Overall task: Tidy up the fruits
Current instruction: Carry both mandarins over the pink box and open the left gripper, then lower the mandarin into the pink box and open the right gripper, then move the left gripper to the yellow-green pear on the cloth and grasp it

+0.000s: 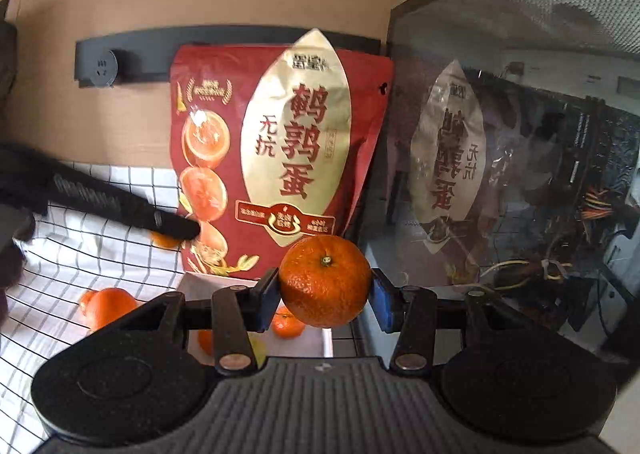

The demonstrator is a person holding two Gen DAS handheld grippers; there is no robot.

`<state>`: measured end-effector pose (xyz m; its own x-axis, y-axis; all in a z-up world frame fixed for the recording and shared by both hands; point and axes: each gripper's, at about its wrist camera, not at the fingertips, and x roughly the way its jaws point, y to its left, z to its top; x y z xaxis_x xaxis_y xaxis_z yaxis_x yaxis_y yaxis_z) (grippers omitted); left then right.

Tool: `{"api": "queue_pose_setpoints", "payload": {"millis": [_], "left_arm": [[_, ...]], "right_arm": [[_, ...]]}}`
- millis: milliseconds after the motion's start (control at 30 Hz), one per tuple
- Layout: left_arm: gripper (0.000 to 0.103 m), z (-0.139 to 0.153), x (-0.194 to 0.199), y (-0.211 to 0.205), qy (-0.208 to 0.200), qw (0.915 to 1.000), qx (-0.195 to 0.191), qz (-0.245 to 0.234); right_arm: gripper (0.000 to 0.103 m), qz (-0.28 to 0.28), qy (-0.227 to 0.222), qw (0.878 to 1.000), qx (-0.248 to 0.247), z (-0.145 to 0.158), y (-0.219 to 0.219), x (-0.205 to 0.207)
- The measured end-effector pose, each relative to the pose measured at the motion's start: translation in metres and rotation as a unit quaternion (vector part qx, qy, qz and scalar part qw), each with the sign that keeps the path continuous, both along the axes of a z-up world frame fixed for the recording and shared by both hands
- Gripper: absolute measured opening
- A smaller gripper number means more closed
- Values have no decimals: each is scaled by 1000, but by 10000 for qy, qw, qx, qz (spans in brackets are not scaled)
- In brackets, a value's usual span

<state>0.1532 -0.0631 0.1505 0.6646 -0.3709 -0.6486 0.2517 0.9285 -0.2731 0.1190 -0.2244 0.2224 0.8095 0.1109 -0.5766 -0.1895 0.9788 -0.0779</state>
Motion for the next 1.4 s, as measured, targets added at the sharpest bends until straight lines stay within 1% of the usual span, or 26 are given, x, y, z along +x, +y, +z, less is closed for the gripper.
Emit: {"api": "queue_pose_setpoints", "payload": {"millis": [100,167,200,267,367,500,600,667,733,767,833,933,1067,1167,1200,1267,1333,1400], "left_arm": [[32,-43,10,0,323,9995,-20,13],[32,-59,9,7,417,9989,-128,149],[31,-62,9,12,438,9985,-235,206],[32,-61,7,20,420,9979,-433,255],[32,-49,0,33,274,9976,-562,305],[32,-36,-27,64,115,9949,-735,677],[32,-41,-53,88,149,9928,-619,1013],[32,-51,-72,106,274,9905,-610,1204],[31,-63,-92,126,428,9868,-635,1428],[31,-68,-101,135,512,9847,-610,1552],[31,-78,-120,152,652,9805,-474,1791],[31,-87,-148,177,746,9758,-305,2032],[31,-88,-179,202,665,9715,-9,2275],[31,-82,-198,214,469,9689,188,2424],[32,-78,-202,218,369,9668,275,2515],[32,-69,-212,231,153,9582,458,2820],[32,-61,-223,251,-28,9439,505,3264],[31,-57,-230,275,-120,9275,392,3716]], "right_arm": [[46,24,272,9996,110,-17,0,9],[46,45,432,9989,159,-28,1,11],[46,61,499,9986,159,-33,2,12],[46,113,637,9978,134,-44,5,14],[46,178,855,9961,112,-60,10,19],[46,230,1128,9932,181,-79,18,25],[46,194,1411,9891,373,-95,21,32],[47,160,1581,9864,425,-104,23,35],[47,180,1659,9850,439,-113,26,35],[48,185,1626,9855,447,-115,28,33],[53,214,1552,9868,411,-117,32,29],[55,214,1437,9888,342,-113,39,20],[60,272,1358,9896,395,-104,47,4],[62,370,1352,9895,361,-101,62,-16],[63,392,1358,9894,341,-101,67,-23],[64,425,1374,9891,311,-101,79,-39],[64,455,1384,9889,282,-102,89,-54],[65,485,1386,9888,247,-103,100,-70]]}}
